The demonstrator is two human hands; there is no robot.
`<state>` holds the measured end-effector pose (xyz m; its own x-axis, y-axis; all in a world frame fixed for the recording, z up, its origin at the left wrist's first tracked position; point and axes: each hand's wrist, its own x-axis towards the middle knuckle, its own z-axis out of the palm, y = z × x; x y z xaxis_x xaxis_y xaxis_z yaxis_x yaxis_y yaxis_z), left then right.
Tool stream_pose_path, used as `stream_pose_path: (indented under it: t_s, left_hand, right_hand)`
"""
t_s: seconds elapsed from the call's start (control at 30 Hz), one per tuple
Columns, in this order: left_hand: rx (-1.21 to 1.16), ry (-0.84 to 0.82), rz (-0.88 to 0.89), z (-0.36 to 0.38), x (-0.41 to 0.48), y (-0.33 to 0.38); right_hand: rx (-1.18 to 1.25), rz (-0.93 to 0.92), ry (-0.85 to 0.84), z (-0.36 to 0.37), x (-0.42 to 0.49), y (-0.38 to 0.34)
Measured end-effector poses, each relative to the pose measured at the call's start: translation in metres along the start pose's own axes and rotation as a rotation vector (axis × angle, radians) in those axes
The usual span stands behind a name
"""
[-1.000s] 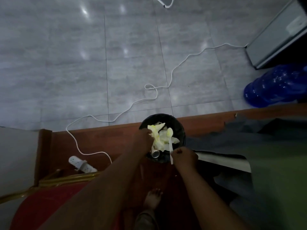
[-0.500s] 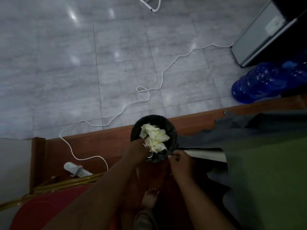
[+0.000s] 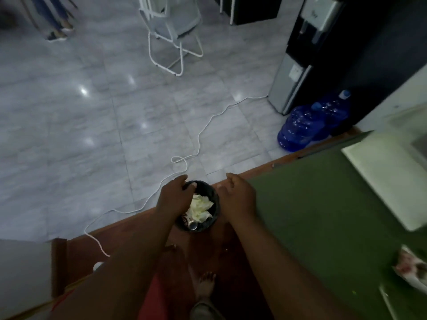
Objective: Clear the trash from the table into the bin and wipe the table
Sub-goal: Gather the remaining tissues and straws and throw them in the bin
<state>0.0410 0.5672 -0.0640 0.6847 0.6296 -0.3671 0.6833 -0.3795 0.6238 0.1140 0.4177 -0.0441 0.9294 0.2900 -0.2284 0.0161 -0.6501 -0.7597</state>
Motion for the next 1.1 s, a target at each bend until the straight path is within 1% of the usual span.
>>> stream_pose_path:
  t_s: [0.13, 0.27, 0.37, 0.47, 0.53, 0.63, 0.83, 0.9, 0.97, 1.1]
  left_hand:
    - [-0.009, 0.052, 0.106, -0.017, -0.035, 0.056]
    - [-0.018, 0.000, 0.239, 0.009, -0.080, 0.129]
    - [-0.022, -0.055, 0.311, 0.045, -0.106, 0.174]
    - [0.046, -0.155, 0.416, 0.090, -0.137, 0.217]
    - [0.094, -0.215, 0.493, 0.126, -0.160, 0.246]
    - [0.131, -0.309, 0.592, 0.179, -0.192, 0.283]
    - [0.226, -0.459, 0.734, 0.270, -0.244, 0.336]
    - [0.264, -0.486, 0.789, 0.303, -0.262, 0.353]
    - [0.322, -0.503, 0.838, 0.330, -0.276, 0.366]
    - [0.462, -0.528, 0.949, 0.386, -0.293, 0.389]
  right_hand:
    - [0.085, -0.010, 0.096, -0.072, -0.024, -0.009]
    - [0.039, 0.000, 0.265, -0.167, -0.050, 0.024]
    - [0.044, 0.071, 0.361, -0.228, -0.074, 0.060]
    - [0.085, 0.143, 0.497, -0.285, -0.106, 0.105]
    - [0.104, 0.219, 0.591, -0.321, -0.131, 0.141]
    - [0.134, 0.354, 0.667, -0.364, -0.169, 0.193]
    - [0.111, 0.528, 0.793, -0.414, -0.233, 0.277]
    - [0.096, 0.584, 0.837, -0.429, -0.248, 0.306]
    - [0.023, 0.649, 0.831, -0.443, -0.258, 0.329]
    - [-0.261, 0.812, 0.746, -0.478, -0.266, 0.382]
